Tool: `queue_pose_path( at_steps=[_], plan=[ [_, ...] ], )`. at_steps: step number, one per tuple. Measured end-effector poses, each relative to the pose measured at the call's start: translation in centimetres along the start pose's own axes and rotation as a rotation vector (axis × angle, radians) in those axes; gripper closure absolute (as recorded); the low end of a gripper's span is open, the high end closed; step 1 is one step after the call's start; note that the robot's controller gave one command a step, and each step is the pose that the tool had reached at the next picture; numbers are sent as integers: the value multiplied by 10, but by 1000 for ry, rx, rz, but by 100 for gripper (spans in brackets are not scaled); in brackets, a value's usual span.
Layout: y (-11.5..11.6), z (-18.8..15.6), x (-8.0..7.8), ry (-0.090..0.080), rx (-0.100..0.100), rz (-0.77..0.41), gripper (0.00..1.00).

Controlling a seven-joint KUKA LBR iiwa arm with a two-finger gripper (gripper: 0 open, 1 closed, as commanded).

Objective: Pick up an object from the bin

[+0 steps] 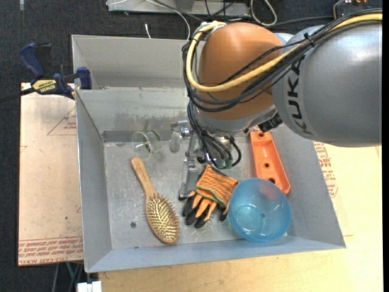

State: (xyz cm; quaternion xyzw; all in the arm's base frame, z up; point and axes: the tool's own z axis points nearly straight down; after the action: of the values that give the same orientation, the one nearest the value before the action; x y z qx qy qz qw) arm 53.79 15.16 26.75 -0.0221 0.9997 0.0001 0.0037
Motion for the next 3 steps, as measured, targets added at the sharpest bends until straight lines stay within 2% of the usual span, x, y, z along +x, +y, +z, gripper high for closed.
queue_pose_path(
  at_steps=[1, 2, 3],
  plan=[
    [-24, 26, 1, 12, -2, 45, 0],
    [-44, 50, 6, 1, -2, -188, 0],
    [-73, 57, 35, 9, -2, -82, 0]
  ],
)
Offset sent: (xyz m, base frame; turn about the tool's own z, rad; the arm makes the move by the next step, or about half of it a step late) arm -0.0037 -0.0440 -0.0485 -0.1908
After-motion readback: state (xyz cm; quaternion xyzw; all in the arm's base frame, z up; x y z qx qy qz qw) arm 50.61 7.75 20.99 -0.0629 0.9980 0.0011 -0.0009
